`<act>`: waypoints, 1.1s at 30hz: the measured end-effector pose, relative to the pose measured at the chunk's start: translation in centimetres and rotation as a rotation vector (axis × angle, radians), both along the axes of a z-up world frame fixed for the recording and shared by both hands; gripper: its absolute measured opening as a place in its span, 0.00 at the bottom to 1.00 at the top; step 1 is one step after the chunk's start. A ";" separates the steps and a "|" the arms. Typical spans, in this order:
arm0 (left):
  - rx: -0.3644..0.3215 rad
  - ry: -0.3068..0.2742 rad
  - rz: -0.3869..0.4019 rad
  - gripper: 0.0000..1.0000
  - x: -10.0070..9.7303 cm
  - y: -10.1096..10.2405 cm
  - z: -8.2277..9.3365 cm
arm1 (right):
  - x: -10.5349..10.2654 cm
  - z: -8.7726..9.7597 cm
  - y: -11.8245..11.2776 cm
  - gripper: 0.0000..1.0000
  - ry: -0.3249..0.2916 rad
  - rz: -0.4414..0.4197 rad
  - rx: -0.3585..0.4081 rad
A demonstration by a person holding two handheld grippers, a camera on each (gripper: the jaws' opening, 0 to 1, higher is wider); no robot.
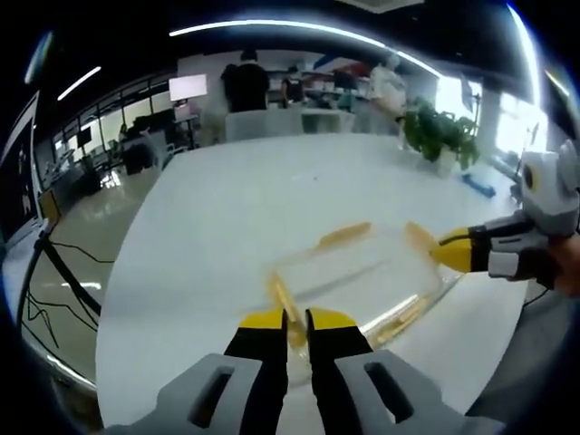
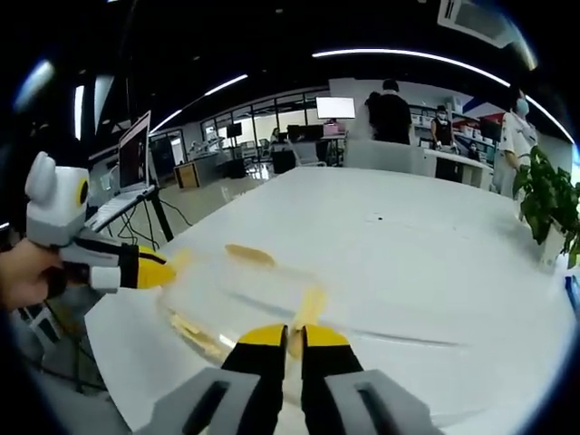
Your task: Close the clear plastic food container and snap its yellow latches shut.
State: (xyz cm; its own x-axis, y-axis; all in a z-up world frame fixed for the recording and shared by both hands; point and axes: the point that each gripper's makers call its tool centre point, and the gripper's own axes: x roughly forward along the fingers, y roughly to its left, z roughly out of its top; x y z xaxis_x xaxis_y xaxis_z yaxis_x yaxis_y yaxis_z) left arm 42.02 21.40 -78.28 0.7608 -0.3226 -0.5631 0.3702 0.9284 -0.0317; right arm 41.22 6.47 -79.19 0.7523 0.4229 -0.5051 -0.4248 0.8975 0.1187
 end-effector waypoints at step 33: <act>-0.006 -0.013 -0.134 0.05 -0.1 -7.8 1.0 | -0.4 1.1 -7.7 0.01 -0.017 -0.088 -0.014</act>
State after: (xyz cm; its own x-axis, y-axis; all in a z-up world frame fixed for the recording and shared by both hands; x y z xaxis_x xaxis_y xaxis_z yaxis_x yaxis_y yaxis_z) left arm 41.95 13.60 -77.32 0.7181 -0.4251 -0.5510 0.4913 0.8704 -0.0314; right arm 40.84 -1.19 -78.14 0.7946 0.3478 -0.4977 -0.3461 0.9329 0.0994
